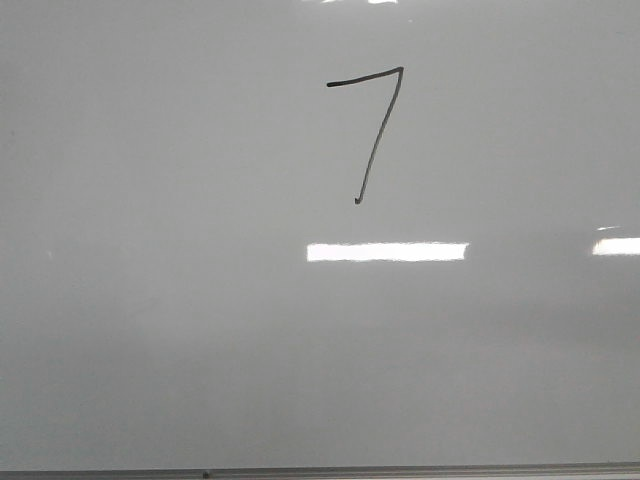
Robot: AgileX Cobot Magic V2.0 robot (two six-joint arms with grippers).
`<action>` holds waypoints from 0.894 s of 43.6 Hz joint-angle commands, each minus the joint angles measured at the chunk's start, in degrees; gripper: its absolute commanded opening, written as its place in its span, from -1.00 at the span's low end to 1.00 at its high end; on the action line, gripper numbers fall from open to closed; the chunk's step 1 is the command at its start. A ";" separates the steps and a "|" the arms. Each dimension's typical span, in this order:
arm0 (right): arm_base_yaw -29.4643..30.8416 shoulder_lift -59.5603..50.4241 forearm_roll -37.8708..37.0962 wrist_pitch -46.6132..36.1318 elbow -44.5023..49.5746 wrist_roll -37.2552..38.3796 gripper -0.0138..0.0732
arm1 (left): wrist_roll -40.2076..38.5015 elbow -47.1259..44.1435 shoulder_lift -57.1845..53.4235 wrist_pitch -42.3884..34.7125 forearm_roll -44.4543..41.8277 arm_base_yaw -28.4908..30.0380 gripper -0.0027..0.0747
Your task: Write number 7 on whiteboard
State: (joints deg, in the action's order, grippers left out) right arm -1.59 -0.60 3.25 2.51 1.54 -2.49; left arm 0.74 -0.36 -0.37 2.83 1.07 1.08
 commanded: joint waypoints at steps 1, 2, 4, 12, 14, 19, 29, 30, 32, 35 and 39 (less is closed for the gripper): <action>0.89 -1.11 -0.71 -4.83 -0.15 0.48 -0.95 | -0.29 -0.75 -0.82 -4.62 0.31 0.12 -0.98; 0.96 -1.11 -0.71 -4.83 -0.15 0.59 -0.95 | -0.29 -0.75 -0.82 -4.62 0.31 0.12 -0.98; 1.15 -1.11 -0.84 -5.05 -0.15 0.59 -0.95 | -0.29 -0.75 -0.82 -4.62 0.31 0.12 -0.98; 1.21 -1.11 -2.30 -5.18 -0.15 3.82 -0.95 | -0.29 -0.75 -0.82 -4.62 0.31 0.12 -0.98; 1.21 -1.11 -3.69 -5.18 -0.15 4.50 -0.95 | -0.29 -0.75 -0.82 -4.62 0.31 0.12 -0.98; 1.21 -1.11 -5.66 -5.18 -0.15 5.76 -0.95 | -0.29 -0.75 -0.82 -4.62 0.31 0.12 -0.98; 1.21 -1.11 -5.56 -5.30 -0.15 5.76 -0.95 | -0.29 -0.75 -0.82 -4.62 0.31 0.12 -0.98; 1.21 -1.11 -5.56 -5.30 -0.15 5.76 -0.95 | -0.29 -0.75 -0.82 -4.62 0.31 0.12 -0.98; 1.21 -1.11 -5.57 -5.37 -0.15 5.76 -0.95 | -0.29 -0.75 -0.82 -4.62 0.31 0.12 -0.98; 1.21 -1.11 -5.57 -5.32 -0.15 5.76 -0.95 | -0.29 -0.75 -0.82 -4.62 0.31 0.12 -0.98; 1.21 -1.11 -5.57 -5.32 -0.15 5.76 -0.95 | -0.29 -0.75 -0.82 -4.62 0.31 0.12 -0.98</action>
State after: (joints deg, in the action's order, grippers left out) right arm -0.62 -0.60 -1.68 2.29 1.54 3.12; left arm 0.74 -0.36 -0.37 2.83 1.07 1.08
